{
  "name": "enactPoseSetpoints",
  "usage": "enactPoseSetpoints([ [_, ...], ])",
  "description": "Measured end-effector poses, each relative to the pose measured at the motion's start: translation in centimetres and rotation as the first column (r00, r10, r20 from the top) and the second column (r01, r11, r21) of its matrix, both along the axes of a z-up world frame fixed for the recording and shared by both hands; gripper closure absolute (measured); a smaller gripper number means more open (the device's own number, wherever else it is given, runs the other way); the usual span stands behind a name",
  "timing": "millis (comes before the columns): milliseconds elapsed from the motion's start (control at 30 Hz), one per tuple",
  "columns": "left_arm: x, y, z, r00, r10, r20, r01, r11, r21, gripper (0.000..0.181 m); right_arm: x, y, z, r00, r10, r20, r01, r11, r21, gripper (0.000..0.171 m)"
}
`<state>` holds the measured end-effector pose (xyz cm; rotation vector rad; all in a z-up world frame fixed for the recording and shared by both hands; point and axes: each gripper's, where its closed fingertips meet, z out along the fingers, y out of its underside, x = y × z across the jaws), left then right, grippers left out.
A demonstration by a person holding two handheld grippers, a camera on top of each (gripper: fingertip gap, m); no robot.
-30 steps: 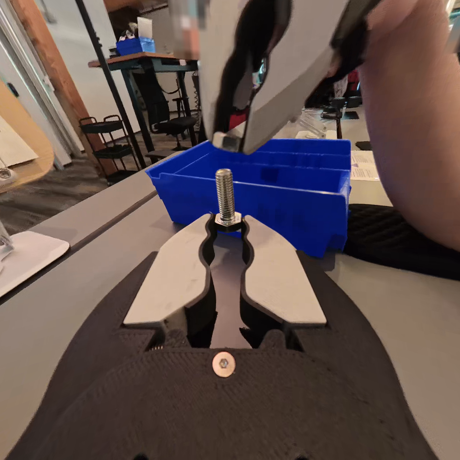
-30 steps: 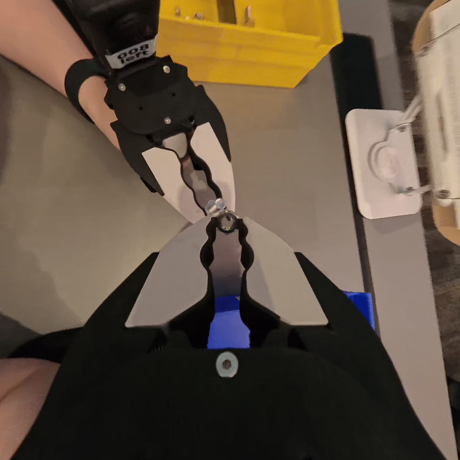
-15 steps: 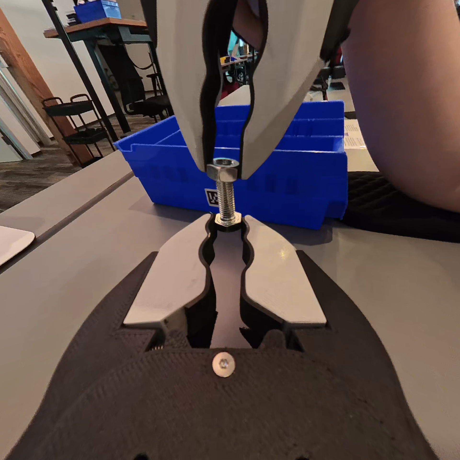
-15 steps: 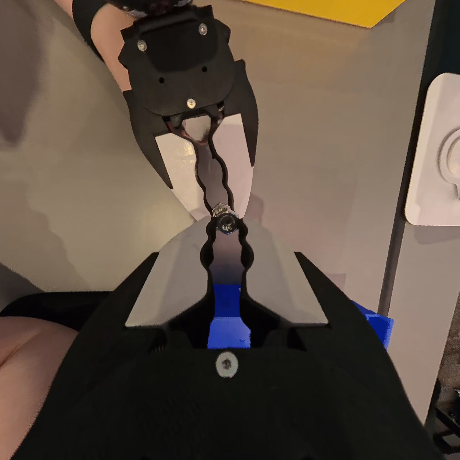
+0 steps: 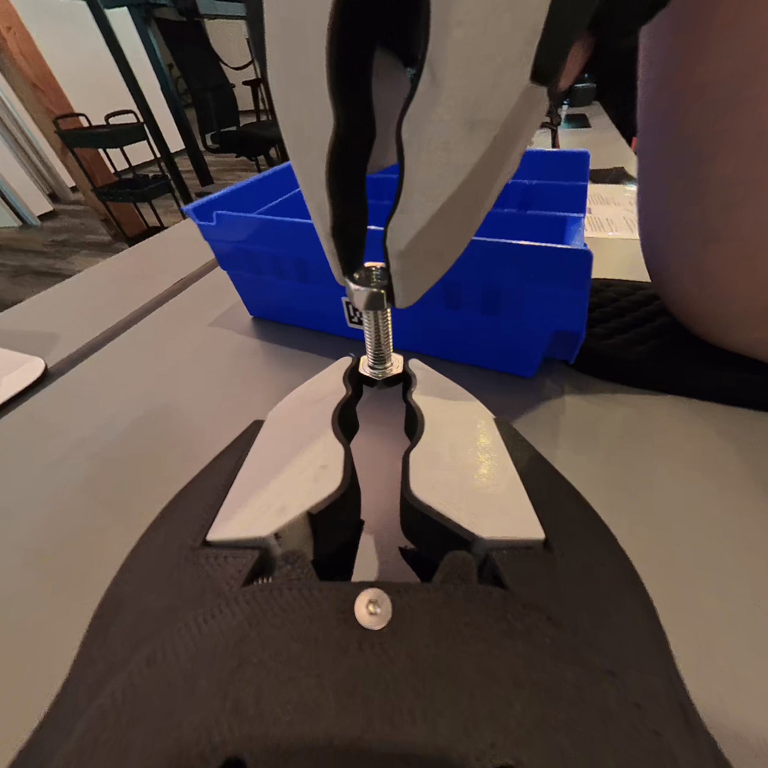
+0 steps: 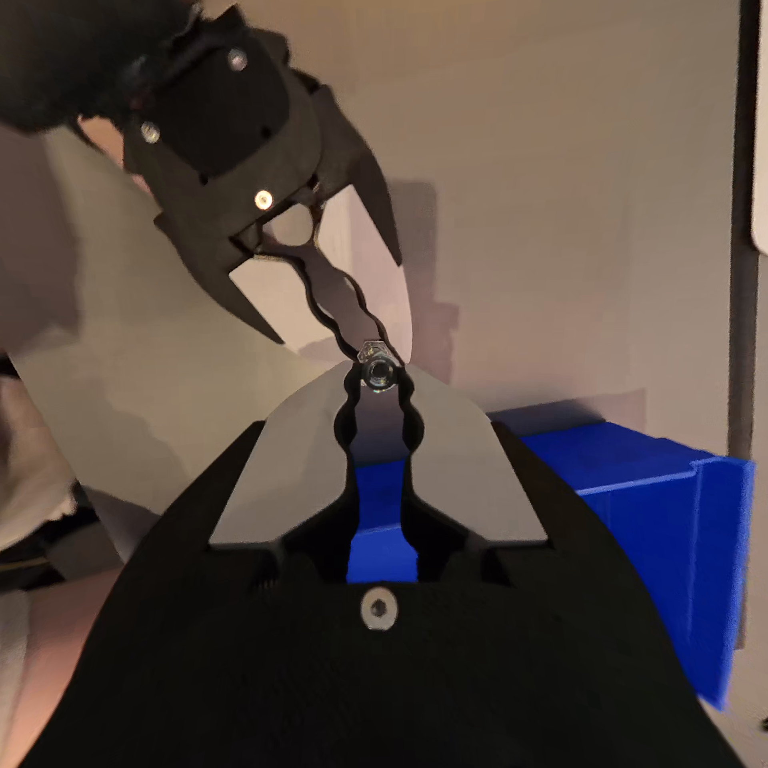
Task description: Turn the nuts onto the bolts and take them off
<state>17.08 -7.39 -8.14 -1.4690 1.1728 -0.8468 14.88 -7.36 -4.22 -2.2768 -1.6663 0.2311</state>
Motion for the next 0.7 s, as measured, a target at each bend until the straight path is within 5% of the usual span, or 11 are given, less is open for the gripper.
enactPoseSetpoints([
  [200, -0.2, 0.5, -0.3, 0.999, 0.045, -0.026, -0.045, 0.999, 0.012, 0.163, -0.5, 0.1, -0.2, 0.968, -0.249, -0.040, 0.241, 0.959, -0.149, 0.153],
  [700, -1.0, 1.6, -0.2, 0.994, 0.104, -0.016, -0.104, 0.993, -0.053, 0.163, -1.3, 1.4, -0.1, 0.943, -0.332, -0.035, 0.331, 0.943, -0.035, 0.153],
])
